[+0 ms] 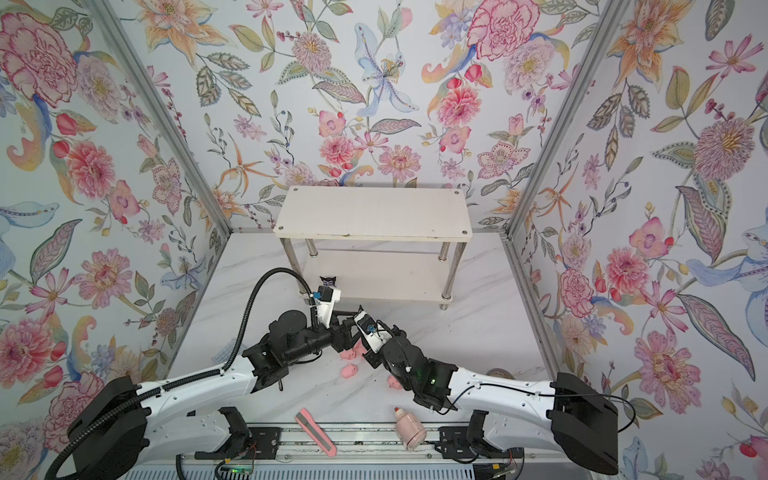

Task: Place and organize the plastic toys onto the shelf
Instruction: 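Take the Kuromi figure from the right gripper with the left gripper, then carry the figure to the lower shelf with the left gripper while the right withdraws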

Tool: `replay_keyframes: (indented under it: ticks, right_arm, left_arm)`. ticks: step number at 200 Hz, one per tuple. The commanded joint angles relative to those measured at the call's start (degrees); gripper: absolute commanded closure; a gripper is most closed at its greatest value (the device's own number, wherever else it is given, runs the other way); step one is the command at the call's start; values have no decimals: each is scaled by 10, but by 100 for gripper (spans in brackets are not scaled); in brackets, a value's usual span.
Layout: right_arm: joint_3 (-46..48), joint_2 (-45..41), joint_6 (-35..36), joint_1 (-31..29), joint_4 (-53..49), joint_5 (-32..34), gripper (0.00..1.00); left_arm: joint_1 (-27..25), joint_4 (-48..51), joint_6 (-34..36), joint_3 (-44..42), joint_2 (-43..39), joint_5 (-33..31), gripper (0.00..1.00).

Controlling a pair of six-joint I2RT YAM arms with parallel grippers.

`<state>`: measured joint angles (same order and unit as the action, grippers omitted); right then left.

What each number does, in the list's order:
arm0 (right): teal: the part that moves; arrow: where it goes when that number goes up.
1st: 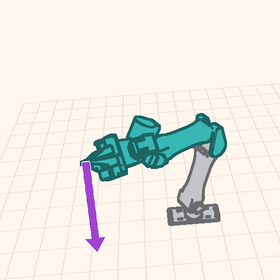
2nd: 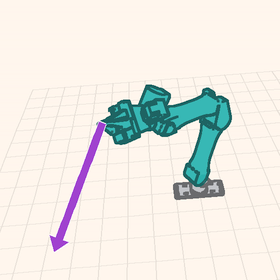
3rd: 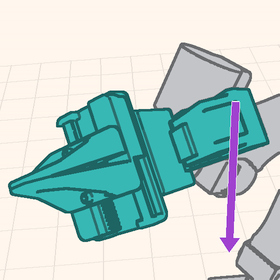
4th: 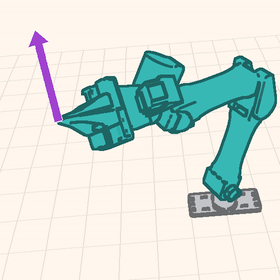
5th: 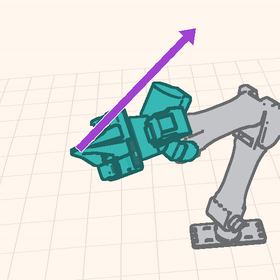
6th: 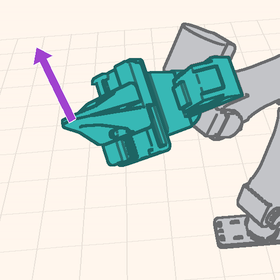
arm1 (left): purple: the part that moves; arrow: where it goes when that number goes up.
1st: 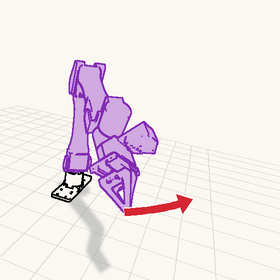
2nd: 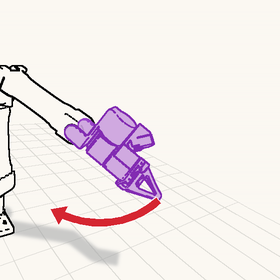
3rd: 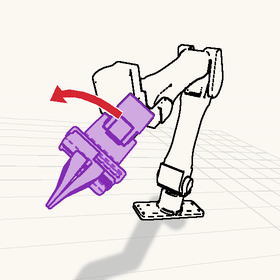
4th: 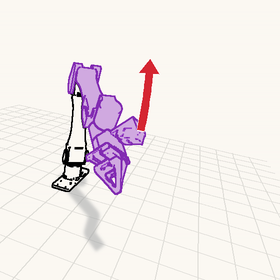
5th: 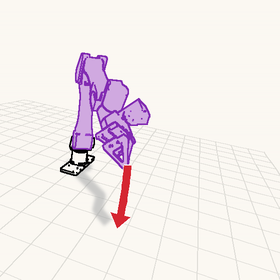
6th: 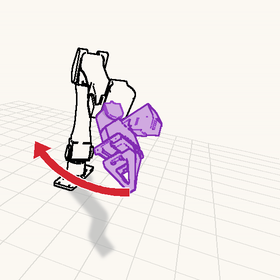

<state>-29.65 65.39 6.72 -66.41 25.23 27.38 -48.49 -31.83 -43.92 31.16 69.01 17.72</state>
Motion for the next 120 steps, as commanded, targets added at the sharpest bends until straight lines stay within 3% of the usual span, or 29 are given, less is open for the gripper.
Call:
replay_keyframes:
  ticks: [1, 37, 46, 62, 85, 120]
  right_arm:
    - [1, -11, 24, -10, 41, 25, 93]
    - [2, -10, 30, -15, 55, 35, 88]
    - [5, -10, 25, -13, 61, 31, 82]
    - [8, -18, 7, -6, 62, 8, 58]
    - [10, -63, -38, 23, 21, -64, 36]
    - [26, -185, -115, 106, -85, -160, 26]
  left_arm:
    - [5, -21, -13, 23, 16, 52, 52]
    - [13, -40, -14, 34, 26, 76, 82]
    - [19, -42, -3, 38, 28, 83, 88]
    - [34, -44, 28, 44, 29, 99, 100]
    - [72, -51, 87, 50, 28, 150, 100]
    - [96, -15, 248, 66, 24, 149, 100]
